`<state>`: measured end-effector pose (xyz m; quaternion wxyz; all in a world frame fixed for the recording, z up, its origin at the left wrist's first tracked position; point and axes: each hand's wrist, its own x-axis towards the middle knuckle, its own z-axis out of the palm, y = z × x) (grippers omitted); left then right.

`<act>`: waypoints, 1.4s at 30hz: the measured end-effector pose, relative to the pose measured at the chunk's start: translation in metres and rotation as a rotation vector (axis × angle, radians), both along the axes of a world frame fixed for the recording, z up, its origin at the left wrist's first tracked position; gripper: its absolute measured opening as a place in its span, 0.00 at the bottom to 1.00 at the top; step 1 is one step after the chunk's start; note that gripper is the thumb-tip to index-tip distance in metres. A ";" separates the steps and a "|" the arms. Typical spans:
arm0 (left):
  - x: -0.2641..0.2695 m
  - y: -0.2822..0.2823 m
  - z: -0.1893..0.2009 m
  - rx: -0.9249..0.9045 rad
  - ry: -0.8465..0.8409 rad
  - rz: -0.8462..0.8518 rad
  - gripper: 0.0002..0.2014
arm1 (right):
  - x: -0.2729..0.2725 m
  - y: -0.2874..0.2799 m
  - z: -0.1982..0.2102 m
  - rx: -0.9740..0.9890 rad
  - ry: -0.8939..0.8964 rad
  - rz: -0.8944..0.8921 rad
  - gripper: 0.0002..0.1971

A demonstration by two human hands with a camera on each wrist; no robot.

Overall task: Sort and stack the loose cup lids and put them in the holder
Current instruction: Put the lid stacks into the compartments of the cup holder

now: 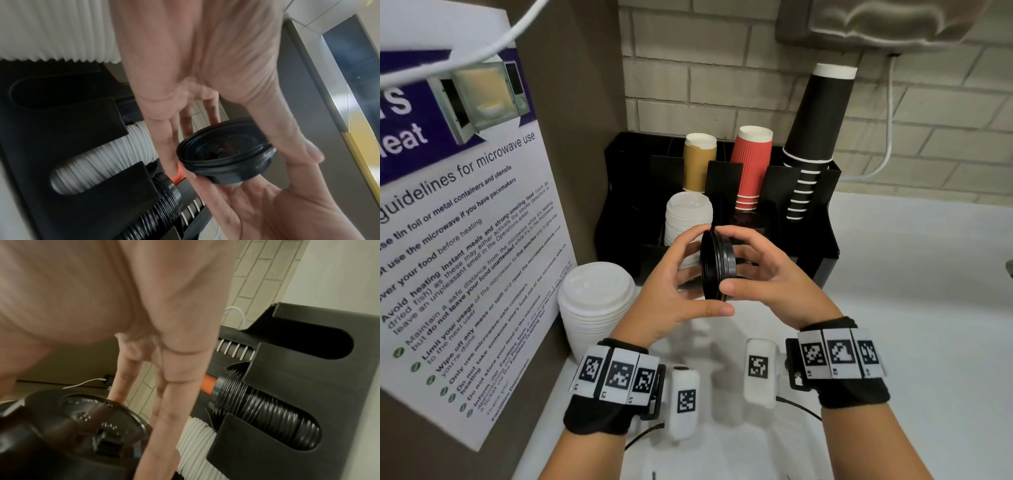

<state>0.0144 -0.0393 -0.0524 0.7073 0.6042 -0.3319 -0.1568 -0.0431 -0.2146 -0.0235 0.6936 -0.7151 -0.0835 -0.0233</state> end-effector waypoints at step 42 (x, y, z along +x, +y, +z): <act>0.006 0.004 0.011 0.023 -0.058 0.472 0.14 | 0.089 -0.061 0.007 -1.109 -0.083 -0.309 0.24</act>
